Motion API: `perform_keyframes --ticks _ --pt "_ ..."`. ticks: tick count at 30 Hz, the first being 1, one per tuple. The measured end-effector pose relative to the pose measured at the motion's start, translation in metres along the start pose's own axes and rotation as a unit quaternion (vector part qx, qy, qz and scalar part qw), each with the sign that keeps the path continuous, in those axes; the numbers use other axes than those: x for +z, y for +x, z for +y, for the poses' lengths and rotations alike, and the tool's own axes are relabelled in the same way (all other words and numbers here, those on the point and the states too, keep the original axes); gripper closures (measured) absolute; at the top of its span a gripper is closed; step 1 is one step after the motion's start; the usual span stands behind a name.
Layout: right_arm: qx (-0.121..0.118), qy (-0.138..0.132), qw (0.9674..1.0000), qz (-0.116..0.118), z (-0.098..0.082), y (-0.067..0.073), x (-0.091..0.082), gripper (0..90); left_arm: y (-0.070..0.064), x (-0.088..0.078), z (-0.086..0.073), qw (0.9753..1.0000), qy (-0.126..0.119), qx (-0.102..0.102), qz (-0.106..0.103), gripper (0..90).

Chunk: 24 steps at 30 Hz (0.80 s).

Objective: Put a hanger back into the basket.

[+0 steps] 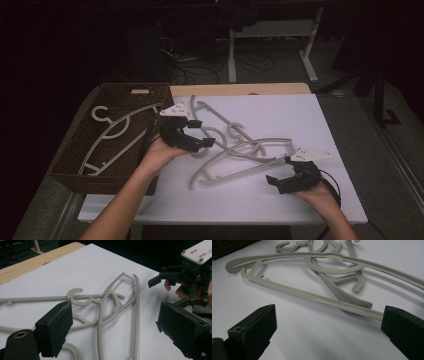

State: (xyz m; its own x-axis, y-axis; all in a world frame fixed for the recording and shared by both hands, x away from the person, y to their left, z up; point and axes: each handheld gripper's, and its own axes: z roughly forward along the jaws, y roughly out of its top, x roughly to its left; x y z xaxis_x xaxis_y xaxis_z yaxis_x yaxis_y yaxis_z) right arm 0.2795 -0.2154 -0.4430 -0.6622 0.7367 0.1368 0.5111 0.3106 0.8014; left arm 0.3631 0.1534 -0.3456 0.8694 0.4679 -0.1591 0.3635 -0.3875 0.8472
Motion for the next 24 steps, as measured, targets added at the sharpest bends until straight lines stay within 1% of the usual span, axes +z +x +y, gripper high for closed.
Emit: perform_keyframes --ticks 1,4,5,6,9,10,13,14,15,16,17,19,22,24 --pt "0.003 -0.001 1.0000 0.001 0.000 0.000 0.000 0.1 -0.001 0.005 -0.002 1.0000 0.002 -0.001 0.000 12.7" --pt "0.005 0.001 1.0000 0.000 0.000 -0.001 0.000 0.1 -0.002 0.023 -0.009 0.9998 0.019 0.006 0.002 12.8" --pt "0.005 0.001 1.0000 0.000 0.000 -0.001 0.000 0.1 -0.001 0.027 -0.011 0.9998 0.021 0.004 -0.002 13.7" --pt "0.005 0.002 1.0000 0.000 0.000 -0.001 0.000 0.1 0.000 0.032 -0.014 0.9996 0.026 0.002 -0.004 13.8" --pt "0.003 0.001 1.0000 0.002 0.000 0.000 0.000 0.1 0.003 0.047 -0.023 0.9989 0.047 0.004 0.004 14.7" --pt "0.002 0.001 1.0000 0.002 0.000 0.000 0.001 0.1 0.006 0.053 -0.027 0.9986 0.054 0.000 0.003 15.2" --pt "0.003 0.002 1.0000 0.002 0.000 -0.001 0.001 0.1 0.009 0.066 -0.035 0.9974 0.072 -0.001 0.002 18.3" --pt "0.003 0.002 1.0000 0.002 0.000 -0.001 0.001 0.1 0.010 0.069 -0.037 0.9973 0.074 -0.001 0.001 20.3" --pt "0.003 0.003 1.0000 0.002 0.000 -0.001 0.001 0.1 0.010 0.073 -0.039 0.9968 0.080 0.003 0.002 21.2" --pt "0.003 0.003 1.0000 0.003 0.000 -0.002 0.001 0.1 0.011 0.078 -0.041 0.9961 0.087 0.007 0.007 22.0" --pt "0.004 0.003 1.0000 0.003 0.000 -0.002 0.001 0.1 0.012 0.082 -0.042 0.9957 0.091 0.008 0.009 23.7" --pt "0.004 0.003 1.0000 0.003 0.000 -0.002 0.001 0.1 0.014 0.088 -0.045 0.9951 0.099 0.006 0.007 26.6" --pt "0.003 0.003 1.0000 0.002 0.000 -0.001 0.000 0.1 0.015 0.098 -0.050 0.9929 0.118 0.010 0.008 32.3" --pt "0.004 0.003 1.0000 0.003 0.000 -0.002 0.000 0.1 0.015 0.103 -0.053 0.9918 0.127 0.014 0.008 35.2"
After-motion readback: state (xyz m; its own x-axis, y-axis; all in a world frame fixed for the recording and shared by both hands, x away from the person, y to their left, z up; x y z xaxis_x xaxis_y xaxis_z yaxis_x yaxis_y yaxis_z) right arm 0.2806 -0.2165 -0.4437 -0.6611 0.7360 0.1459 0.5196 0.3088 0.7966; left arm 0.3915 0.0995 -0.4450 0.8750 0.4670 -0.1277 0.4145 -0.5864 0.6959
